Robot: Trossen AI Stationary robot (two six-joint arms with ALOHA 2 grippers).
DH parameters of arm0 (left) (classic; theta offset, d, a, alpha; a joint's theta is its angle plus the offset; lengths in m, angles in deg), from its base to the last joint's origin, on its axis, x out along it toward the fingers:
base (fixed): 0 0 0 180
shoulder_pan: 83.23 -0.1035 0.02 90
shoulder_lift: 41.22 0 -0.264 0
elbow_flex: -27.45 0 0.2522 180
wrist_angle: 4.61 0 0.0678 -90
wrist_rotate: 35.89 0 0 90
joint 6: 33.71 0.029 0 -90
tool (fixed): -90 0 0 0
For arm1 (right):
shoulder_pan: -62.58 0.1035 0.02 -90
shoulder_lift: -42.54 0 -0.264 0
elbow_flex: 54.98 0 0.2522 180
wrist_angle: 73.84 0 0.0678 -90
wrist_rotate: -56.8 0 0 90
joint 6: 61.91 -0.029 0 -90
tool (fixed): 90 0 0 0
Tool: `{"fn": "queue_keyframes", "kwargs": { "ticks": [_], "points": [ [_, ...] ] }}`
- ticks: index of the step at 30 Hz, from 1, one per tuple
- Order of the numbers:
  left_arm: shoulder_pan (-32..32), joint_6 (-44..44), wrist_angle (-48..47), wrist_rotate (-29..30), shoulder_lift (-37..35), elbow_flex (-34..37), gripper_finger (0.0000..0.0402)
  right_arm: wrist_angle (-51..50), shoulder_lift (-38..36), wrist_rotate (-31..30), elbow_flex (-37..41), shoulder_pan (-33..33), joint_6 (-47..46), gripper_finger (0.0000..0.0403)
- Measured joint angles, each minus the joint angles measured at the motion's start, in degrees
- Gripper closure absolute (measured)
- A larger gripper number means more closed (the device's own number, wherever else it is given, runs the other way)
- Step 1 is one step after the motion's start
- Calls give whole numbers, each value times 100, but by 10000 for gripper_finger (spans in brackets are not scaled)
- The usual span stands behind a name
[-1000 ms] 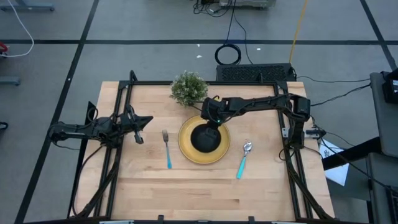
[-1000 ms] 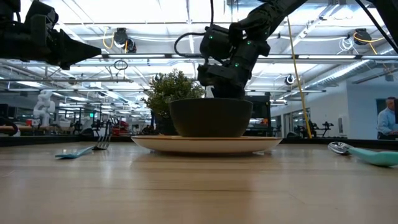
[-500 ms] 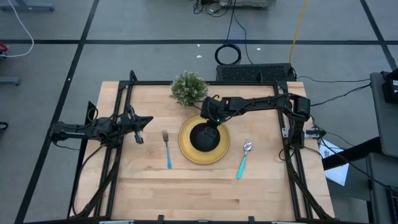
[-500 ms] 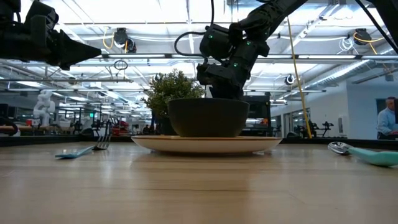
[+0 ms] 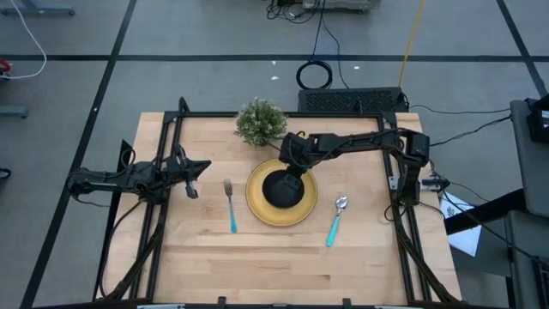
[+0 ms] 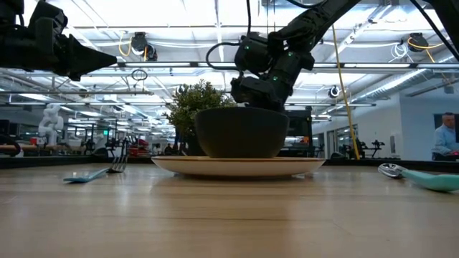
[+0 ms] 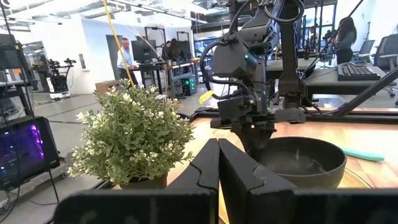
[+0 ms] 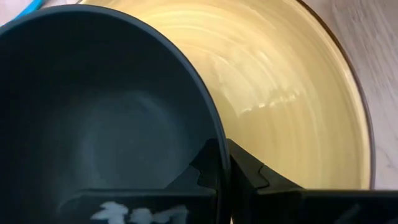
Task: Set table place
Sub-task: Put the black bowl on the yellow plate
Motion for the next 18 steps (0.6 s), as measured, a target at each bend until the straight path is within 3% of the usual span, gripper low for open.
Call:
{"fn": "queue_keyframes", "kwargs": {
  "ticks": [18],
  "points": [
    [-2, 4, 2, 2, 0, 0, 394, -163, -42, -75, -34, 65, 77, 401]
  ]
}}
